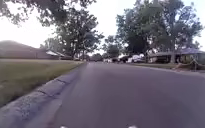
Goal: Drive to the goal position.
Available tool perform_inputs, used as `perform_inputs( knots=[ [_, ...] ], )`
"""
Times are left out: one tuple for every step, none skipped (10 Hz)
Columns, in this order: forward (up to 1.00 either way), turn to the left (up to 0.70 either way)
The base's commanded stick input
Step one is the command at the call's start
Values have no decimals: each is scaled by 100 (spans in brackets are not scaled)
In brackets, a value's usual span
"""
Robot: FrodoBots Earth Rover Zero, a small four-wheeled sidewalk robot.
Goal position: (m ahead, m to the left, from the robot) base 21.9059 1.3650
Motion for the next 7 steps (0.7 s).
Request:
perform_inputs(
  knots=[
    [100,2],
    [100,3],
    [100,3],
    [100,3],
    [100,5],
    [100,30],
    [100,40]
  ],
)
